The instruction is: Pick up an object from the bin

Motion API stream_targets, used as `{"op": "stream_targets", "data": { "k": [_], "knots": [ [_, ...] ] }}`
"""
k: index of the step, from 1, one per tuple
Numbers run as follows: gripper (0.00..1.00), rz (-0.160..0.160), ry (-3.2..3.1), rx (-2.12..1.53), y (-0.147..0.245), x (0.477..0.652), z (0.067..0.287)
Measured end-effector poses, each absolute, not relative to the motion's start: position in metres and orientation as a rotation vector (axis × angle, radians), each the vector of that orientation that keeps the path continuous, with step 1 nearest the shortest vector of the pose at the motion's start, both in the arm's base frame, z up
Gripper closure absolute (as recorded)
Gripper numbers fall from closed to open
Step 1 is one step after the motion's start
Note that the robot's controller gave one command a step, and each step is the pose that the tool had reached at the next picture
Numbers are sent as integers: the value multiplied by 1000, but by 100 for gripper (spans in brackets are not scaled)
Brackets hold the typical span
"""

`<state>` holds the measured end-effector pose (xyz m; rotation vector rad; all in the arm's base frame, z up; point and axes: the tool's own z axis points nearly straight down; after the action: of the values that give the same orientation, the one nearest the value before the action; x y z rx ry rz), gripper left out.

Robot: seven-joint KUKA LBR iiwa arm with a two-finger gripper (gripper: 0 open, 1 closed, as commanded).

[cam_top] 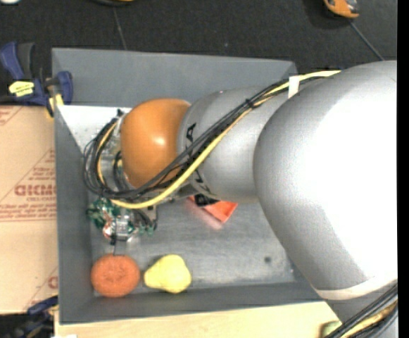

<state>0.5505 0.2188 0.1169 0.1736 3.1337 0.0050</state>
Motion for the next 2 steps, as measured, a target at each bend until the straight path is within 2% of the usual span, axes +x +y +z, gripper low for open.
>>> {"op": "stream_targets", "data": {
  "k": [1, 2],
  "knots": [
    [0, 6, 3118, 359, 217, 550, 108],
    [0, 8, 3095, 509, 222, 559, 68]
  ]
}}
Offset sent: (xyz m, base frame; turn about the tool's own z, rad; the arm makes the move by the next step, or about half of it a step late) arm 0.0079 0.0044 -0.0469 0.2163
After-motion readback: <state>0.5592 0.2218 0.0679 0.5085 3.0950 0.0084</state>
